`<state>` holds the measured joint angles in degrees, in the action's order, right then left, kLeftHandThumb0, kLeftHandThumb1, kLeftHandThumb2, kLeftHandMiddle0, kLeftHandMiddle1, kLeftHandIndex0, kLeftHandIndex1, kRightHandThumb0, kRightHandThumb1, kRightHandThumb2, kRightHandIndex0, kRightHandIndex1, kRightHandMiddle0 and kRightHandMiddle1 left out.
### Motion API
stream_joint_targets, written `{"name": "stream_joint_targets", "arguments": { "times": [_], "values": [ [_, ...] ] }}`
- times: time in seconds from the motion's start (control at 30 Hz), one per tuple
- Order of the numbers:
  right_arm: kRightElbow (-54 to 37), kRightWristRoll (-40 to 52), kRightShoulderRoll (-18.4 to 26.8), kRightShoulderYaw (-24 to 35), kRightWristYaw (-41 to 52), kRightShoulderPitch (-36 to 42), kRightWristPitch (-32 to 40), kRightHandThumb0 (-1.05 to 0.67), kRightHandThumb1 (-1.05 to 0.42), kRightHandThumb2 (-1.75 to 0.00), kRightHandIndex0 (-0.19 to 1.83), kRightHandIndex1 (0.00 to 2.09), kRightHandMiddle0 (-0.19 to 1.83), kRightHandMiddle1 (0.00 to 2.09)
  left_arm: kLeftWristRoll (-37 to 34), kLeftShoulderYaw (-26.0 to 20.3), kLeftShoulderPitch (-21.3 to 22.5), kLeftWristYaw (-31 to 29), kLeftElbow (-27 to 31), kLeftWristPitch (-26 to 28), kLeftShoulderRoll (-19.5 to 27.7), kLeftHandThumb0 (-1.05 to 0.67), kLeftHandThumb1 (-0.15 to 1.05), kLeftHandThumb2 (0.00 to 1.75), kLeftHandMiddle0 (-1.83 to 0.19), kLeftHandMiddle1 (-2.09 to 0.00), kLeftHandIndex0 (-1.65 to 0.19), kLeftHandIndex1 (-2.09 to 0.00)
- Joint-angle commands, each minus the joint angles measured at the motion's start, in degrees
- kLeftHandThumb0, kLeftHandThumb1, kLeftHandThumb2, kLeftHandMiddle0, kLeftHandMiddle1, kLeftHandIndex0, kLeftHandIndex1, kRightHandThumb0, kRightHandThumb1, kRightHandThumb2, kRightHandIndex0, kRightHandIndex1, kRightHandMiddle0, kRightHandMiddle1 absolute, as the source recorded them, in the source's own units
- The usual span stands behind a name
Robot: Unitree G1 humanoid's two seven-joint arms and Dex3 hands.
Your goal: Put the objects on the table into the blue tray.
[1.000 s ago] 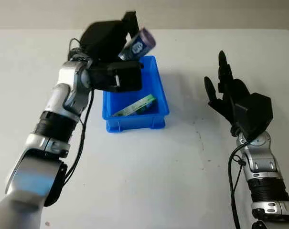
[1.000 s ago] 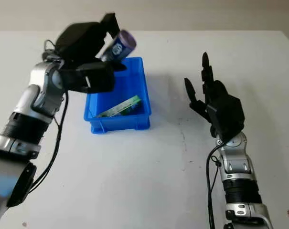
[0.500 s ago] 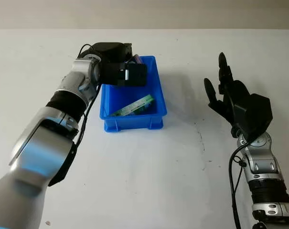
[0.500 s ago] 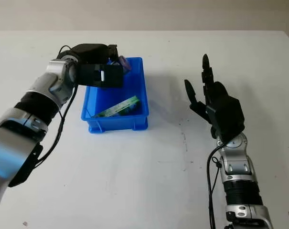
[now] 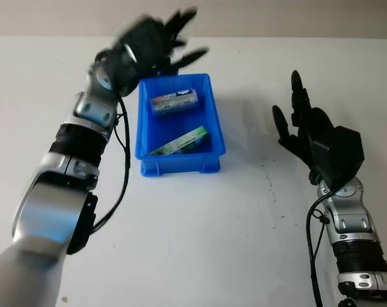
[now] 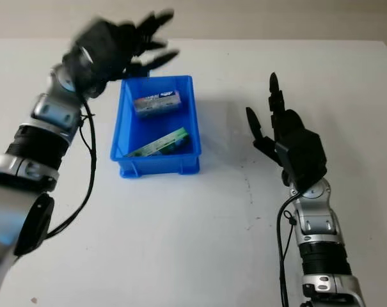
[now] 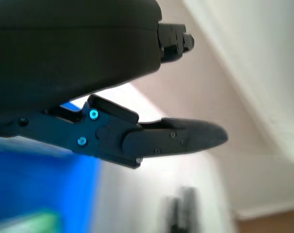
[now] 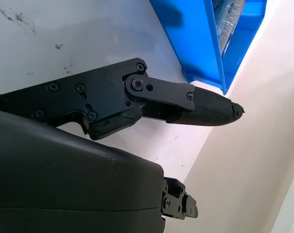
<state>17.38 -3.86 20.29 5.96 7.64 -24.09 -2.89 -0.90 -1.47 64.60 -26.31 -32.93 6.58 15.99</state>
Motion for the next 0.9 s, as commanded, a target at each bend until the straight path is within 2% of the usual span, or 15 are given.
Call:
{"name": "stream_joint_targets", "arguments": {
  "times": [0.0, 0.13, 0.27, 0.43, 0.57, 0.73, 0.87],
  "values": [
    [0.13, -0.11, -0.09, -0.08, -0.42, -0.88, -0.63, -0.73, -1.05, -0.63, -0.19, 0.00, -0.19, 0.00, -6.88, -4.65, -2.22, -1.23, 6.11, 4.64, -0.91, -0.70, 1.05, 0.47, 0.07, -0.08, 0.07, -0.08],
    [0.11, -0.45, -0.64, -0.57, -1.02, -1.58, -0.26, -0.72, -1.05, -0.63, -0.19, 0.00, -0.19, 0.00, -15.14, -9.35, -7.12, 0.10, 15.27, 10.36, -1.39, -0.75, 1.05, 0.51, 0.11, -0.05, 0.11, -0.05],
    [-0.02, 0.40, -1.63, -0.66, -1.14, -2.60, 0.14, -0.70, -1.05, -0.64, -0.19, 0.00, -0.19, 0.00, -18.01, -12.85, -15.11, 2.92, 22.12, 10.99, -0.21, -0.78, 1.05, 0.62, 0.16, -0.04, 0.17, -0.03],
    [0.17, 2.38, -2.36, -0.16, -0.17, -3.96, -0.21, -0.69, -1.05, -0.65, -0.19, 0.00, -0.19, 0.00, -16.50, -14.02, -23.86, 3.20, 22.75, 5.39, 2.25, -0.77, 1.05, 0.68, 0.19, 0.00, 0.19, 0.00],
    [0.35, 4.84, -2.99, 0.80, 0.20, -5.08, 0.16, -0.71, -1.05, -0.64, -0.19, 0.00, -0.19, 0.00, -9.48, -12.56, -32.20, 7.11, 24.82, -2.68, 3.99, -0.77, 1.05, 0.66, 0.19, 0.00, 0.19, 0.00],
    [1.21, 6.76, -3.16, 1.32, 1.03, -6.78, 0.58, -0.75, -1.05, -0.65, -0.19, 0.00, -0.19, 0.00, -8.18, -13.11, -41.81, 9.13, 29.08, -5.27, 3.82, -0.77, 1.05, 0.64, 0.18, -0.02, 0.19, -0.01],
    [1.51, 7.08, -3.63, 1.25, 1.10, -7.40, 1.14, -0.76, -1.05, -0.66, -0.19, 0.00, -0.19, 0.00, -7.94, -13.03, -47.65, 10.40, 31.31, -4.65, 3.46, -0.77, 1.05, 0.66, 0.19, -0.01, 0.19, 0.00]
  ]
}}
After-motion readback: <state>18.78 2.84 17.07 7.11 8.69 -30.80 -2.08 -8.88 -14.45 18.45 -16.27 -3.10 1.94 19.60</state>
